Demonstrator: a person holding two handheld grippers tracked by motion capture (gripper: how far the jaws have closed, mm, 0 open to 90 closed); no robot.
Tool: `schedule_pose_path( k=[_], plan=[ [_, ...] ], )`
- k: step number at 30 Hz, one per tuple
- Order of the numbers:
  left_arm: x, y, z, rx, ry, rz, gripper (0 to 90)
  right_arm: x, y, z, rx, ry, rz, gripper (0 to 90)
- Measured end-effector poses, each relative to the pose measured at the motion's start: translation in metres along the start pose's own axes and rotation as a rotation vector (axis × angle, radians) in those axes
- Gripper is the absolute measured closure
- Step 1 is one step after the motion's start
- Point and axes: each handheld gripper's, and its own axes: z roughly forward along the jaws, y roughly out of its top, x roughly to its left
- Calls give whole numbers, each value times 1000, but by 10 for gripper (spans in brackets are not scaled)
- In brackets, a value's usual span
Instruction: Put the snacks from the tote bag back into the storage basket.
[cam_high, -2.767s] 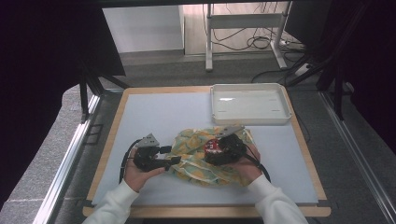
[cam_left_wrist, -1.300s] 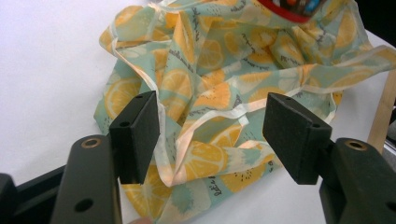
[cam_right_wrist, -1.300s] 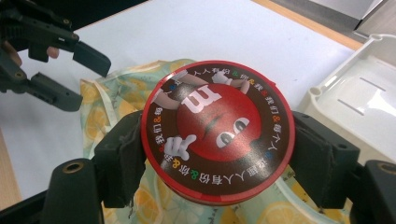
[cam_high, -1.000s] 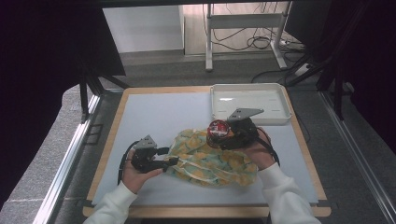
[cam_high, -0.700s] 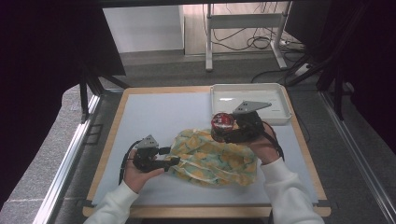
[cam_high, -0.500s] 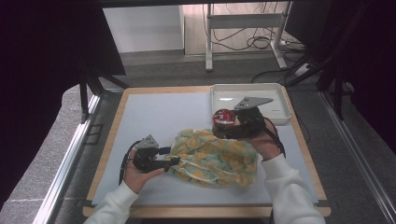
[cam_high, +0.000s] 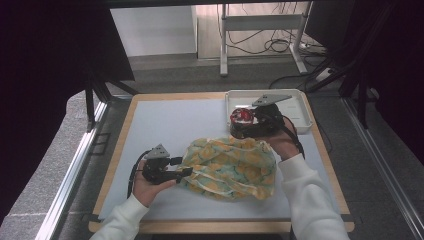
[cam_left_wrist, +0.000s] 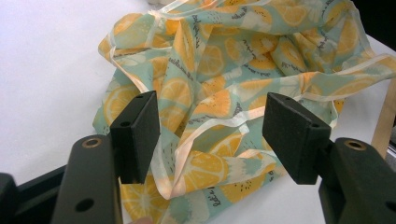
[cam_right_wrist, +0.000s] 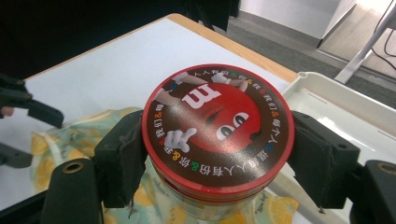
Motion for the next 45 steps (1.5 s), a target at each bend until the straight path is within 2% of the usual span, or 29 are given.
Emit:
schedule_pose_path(
  k=[6, 11, 16, 25, 35, 45],
  plan=[
    [-1, -1, 1, 5, 9, 1, 375, -7, 4, 9, 2, -12, -10, 255],
    [1, -2, 2, 11, 9, -8, 375, -19, 4, 17, 10, -31, 6, 255],
    [1, -2, 2, 12, 8, -11, 372, -31, 2, 24, 12, -40, 44, 256],
    [2, -2, 2, 20, 1, -13, 370, -45, -2, 42, 45, -61, 65, 255],
    [3, -3, 3, 27, -2, -16, 368, -57, 5, 57, 73, -88, 75, 255],
    [5, -3, 3, 31, -9, -22, 366, -70, 0, 73, 106, -118, 88, 256]
  ],
)
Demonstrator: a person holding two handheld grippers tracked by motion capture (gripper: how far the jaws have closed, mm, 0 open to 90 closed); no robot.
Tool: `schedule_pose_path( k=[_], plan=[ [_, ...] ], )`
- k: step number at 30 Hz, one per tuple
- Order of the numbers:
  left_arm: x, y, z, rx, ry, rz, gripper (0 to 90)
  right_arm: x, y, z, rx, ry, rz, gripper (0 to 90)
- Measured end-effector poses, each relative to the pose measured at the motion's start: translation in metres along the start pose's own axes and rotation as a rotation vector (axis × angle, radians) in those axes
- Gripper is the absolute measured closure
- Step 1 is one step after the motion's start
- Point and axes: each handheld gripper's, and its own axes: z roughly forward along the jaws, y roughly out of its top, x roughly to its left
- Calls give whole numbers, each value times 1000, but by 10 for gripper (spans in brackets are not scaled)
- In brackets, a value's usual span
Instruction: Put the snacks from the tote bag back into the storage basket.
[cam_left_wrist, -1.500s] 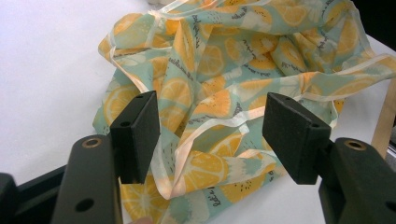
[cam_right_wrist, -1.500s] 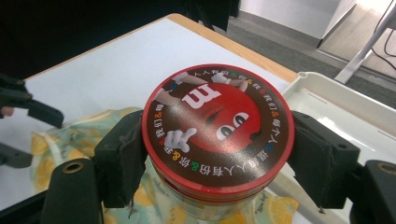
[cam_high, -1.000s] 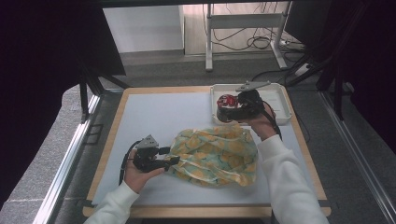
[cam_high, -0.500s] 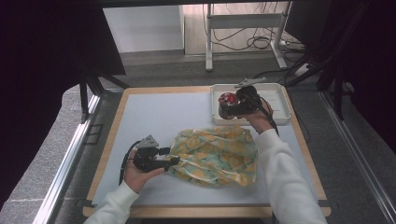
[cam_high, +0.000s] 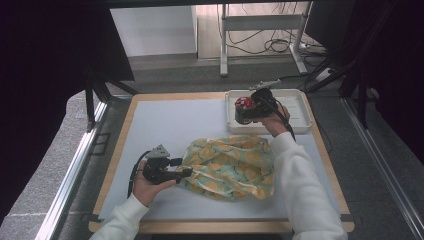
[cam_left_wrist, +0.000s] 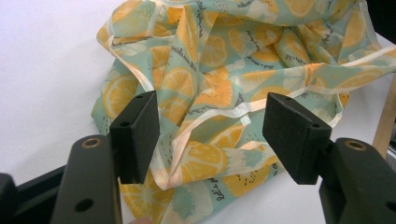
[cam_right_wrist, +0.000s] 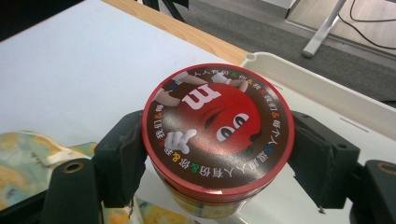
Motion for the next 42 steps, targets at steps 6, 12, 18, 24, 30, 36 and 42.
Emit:
schedule_pose_path(
  k=[6, 12, 18, 24, 30, 36, 42],
  plan=[
    [0, 0, 0, -1, -2, -2, 365, -7, -2, 11, 4, -4, 13, 255],
    [0, 0, 0, 2, -1, 2, 365, -9, -4, 22, 14, -9, 18, 255],
    [0, 0, 0, -2, -3, -1, 365, -10, -6, 35, 40, -20, 13, 255],
    [1, 0, 0, 0, -3, -2, 365, -14, -11, 45, 61, -25, 23, 255],
    [1, 0, 0, -1, -2, -2, 365, -16, -15, 54, 79, -22, 23, 255],
    [1, 0, 0, 0, -1, -3, 364, -14, -18, 59, 79, -10, 14, 255],
    [1, 0, 0, 3, -1, 0, 364, -12, -22, 63, 92, -7, 9, 254]
  ],
)
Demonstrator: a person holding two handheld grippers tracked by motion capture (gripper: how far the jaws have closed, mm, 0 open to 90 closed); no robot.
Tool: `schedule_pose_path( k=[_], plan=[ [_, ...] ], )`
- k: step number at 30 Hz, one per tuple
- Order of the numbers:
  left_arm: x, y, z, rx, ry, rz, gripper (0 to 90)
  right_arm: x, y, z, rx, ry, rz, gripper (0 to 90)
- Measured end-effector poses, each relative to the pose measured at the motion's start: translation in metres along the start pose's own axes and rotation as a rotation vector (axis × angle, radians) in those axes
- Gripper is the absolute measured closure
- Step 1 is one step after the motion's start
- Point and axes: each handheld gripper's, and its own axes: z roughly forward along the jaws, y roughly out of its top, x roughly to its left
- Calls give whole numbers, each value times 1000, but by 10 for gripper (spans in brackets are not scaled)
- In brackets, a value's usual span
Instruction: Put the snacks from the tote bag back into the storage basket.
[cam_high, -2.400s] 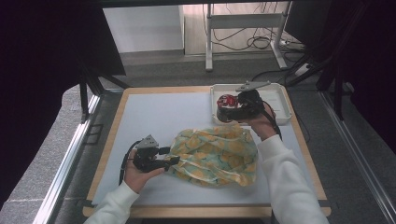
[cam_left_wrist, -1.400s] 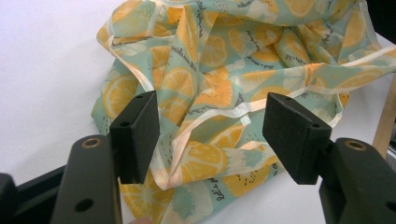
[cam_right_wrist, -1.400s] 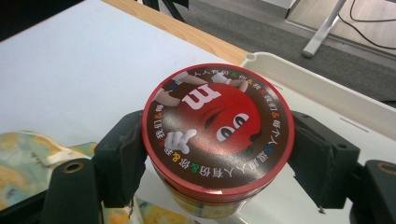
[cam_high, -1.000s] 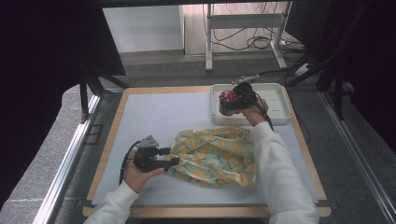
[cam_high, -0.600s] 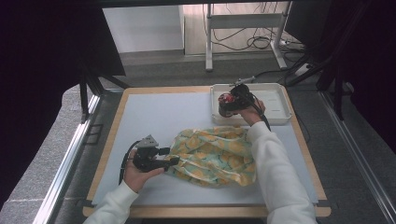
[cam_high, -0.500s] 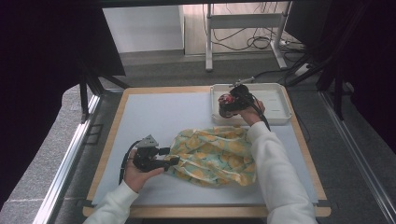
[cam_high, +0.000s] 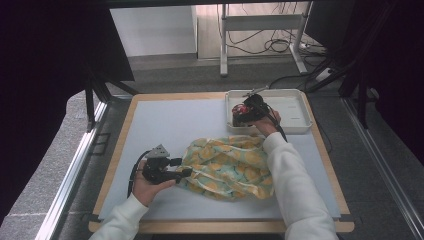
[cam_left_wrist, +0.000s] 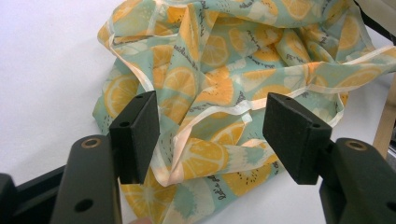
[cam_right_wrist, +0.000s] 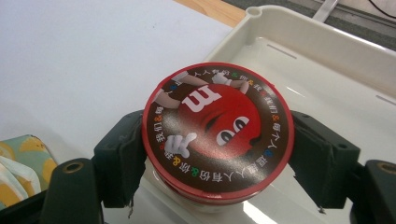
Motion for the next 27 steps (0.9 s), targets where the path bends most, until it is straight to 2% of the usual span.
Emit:
schedule_pose_path(
  k=[10, 13, 17, 19, 27],
  plan=[
    [0, 0, 0, 1, -1, 1, 364, 0, -2, 0, 5, -5, -5, 264],
    [0, 0, 0, 2, -1, 2, 364, 0, -1, 0, 5, 4, 7, 261],
    [1, 0, 0, -2, 0, -1, 363, -1, 0, -4, -26, 27, 36, 186],
    [1, 0, 0, -1, 1, 0, 363, -2, 0, -8, -41, 16, 39, 162],
    [0, 0, 0, -2, 2, 2, 363, -2, 2, -22, -78, 36, 52, 160]
  ],
)
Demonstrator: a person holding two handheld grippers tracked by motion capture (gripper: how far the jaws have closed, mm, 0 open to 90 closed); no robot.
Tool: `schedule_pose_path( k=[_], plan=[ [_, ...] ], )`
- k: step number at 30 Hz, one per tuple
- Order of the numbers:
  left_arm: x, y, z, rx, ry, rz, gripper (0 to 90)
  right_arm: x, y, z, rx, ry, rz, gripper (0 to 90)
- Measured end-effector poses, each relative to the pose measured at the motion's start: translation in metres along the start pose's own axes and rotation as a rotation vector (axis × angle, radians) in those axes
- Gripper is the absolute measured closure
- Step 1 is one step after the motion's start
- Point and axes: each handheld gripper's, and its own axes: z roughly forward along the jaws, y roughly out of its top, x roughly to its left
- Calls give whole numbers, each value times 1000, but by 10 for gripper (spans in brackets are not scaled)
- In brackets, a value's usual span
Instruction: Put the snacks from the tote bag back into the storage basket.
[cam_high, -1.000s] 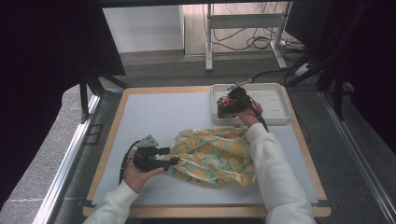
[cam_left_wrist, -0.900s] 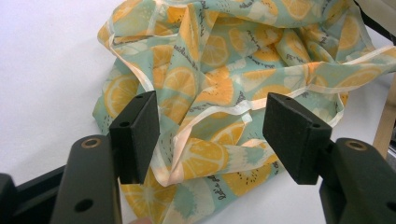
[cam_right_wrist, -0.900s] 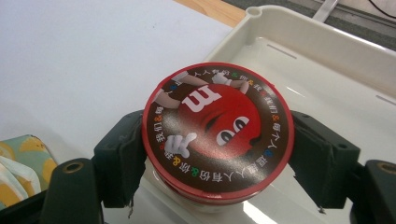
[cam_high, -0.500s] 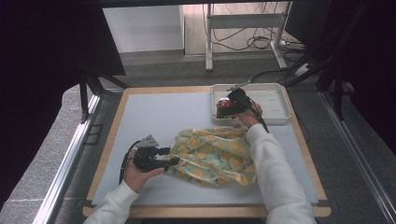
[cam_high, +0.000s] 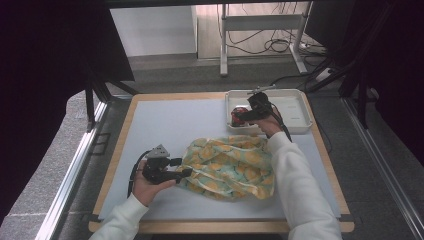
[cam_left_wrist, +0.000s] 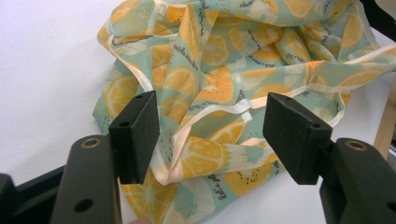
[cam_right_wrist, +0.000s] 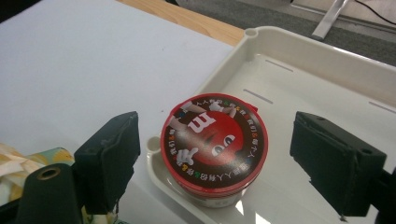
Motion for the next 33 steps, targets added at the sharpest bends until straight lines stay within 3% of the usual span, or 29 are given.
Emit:
schedule_pose_path(
  k=[18, 25, 33],
  plan=[
    [0, 0, 0, -8, 9, -3, 363, 10, -6, -40, -60, 32, -11, 166],
    [-1, 0, -1, -13, 14, -2, 365, 16, -18, -58, -84, 42, -24, 167],
    [-2, 0, -1, -19, 19, 1, 366, 31, -47, -91, -150, 73, -33, 175]
  ],
)
